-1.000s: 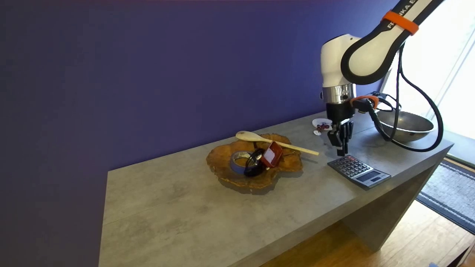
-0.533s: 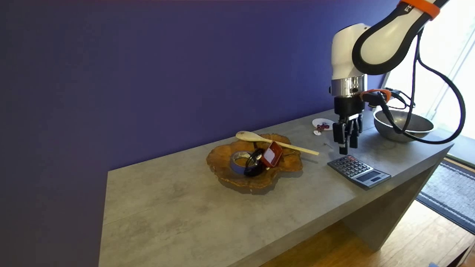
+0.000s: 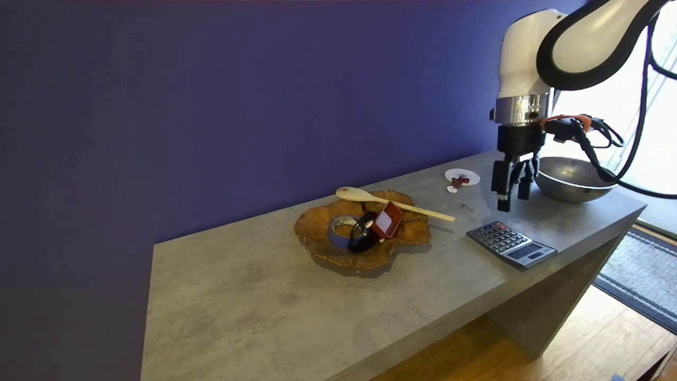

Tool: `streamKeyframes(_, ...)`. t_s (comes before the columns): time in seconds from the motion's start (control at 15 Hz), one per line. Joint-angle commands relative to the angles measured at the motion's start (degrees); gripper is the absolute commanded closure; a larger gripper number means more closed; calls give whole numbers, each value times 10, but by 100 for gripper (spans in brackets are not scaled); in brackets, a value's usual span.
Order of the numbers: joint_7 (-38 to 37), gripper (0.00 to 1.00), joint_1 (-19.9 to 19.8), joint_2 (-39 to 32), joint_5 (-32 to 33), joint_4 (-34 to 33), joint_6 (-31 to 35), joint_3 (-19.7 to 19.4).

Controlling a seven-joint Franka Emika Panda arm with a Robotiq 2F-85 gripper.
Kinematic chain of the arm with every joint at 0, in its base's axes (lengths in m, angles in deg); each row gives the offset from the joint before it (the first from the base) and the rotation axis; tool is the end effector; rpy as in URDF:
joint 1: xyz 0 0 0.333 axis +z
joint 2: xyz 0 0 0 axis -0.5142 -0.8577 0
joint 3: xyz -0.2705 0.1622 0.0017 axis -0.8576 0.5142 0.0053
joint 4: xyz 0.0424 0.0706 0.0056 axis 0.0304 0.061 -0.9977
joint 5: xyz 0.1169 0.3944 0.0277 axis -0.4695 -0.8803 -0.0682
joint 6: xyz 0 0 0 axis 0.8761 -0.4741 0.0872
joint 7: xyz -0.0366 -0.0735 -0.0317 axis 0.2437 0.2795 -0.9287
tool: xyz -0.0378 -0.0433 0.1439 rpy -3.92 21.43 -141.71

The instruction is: Press the formula 1 + 1 = on the calculator

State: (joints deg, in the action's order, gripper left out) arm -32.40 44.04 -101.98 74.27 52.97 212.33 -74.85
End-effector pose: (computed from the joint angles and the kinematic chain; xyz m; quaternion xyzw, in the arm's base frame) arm 0.4151 0.2014 0.1359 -0.9896 -0.0570 0.1261 0.0380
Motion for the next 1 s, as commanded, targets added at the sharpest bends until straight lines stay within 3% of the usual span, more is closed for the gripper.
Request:
streamKeyframes(0.0,-12,0,0,70,-26,55,20,13)
streamKeyframes(0.73,-38,0,15,168,-31,94,-4,35)
streamKeyframes(0.93,-31,0,11,146,-17,79,-1,32)
